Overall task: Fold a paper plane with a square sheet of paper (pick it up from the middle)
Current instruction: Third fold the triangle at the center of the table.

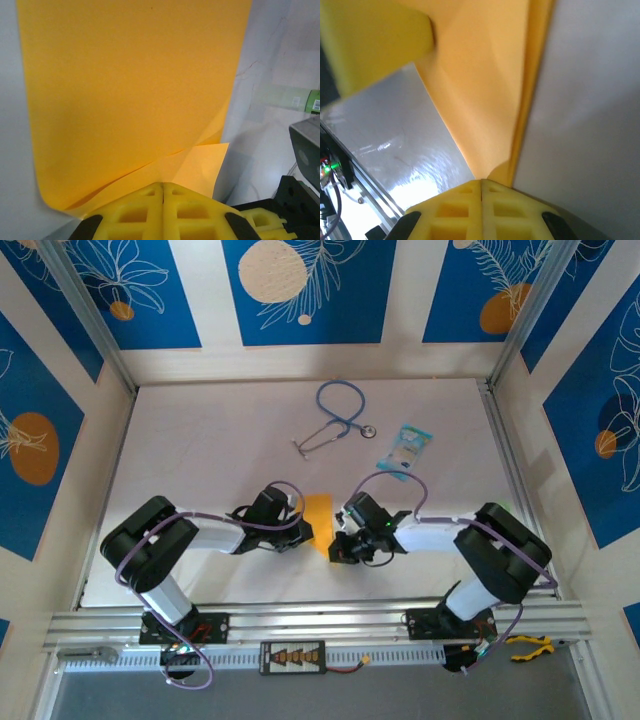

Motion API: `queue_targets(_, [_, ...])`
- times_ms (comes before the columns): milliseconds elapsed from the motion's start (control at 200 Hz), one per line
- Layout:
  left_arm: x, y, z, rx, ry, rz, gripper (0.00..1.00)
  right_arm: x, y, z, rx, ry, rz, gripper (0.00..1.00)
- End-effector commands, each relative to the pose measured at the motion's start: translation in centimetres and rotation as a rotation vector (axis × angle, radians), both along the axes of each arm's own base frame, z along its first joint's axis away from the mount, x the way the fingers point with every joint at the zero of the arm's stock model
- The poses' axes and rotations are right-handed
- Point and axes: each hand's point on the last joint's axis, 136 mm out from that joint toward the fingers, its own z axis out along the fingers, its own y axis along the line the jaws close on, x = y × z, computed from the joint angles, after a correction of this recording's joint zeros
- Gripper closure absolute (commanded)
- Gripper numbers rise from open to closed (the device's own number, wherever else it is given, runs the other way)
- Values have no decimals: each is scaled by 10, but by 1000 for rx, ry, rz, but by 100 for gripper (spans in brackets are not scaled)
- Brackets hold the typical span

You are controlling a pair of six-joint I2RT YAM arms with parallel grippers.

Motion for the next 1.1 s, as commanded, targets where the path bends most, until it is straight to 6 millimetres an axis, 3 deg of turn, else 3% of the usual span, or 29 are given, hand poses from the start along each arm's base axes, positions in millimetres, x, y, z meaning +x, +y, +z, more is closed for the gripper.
queue_targets(0, [-7,15,-24,91,43,30,100,-24,-27,-15,-94,76,-18,96])
queue_targets(125, [-5,11,-22,73,37,31,100,-18,-26,2,-74,23,-28,96])
queue_targets(300, [-2,8,-20,61,32,30,100,-1,-9,30,22,-51,-57,96])
queue_targets(625, [-4,10,-21,63,31,33,100,19,31,34,82,-61,-60,97])
queue_targets(830, [-5,10,-23,63,35,26,100,21,26,11,19,-29,-41,97])
queue_targets(965, [-4,9,-21,61,32,30,100,8,9,-12,-59,22,-30,97])
queue_targets(1096, [-4,9,-22,63,35,31,100,0,-7,-21,-98,28,-45,97])
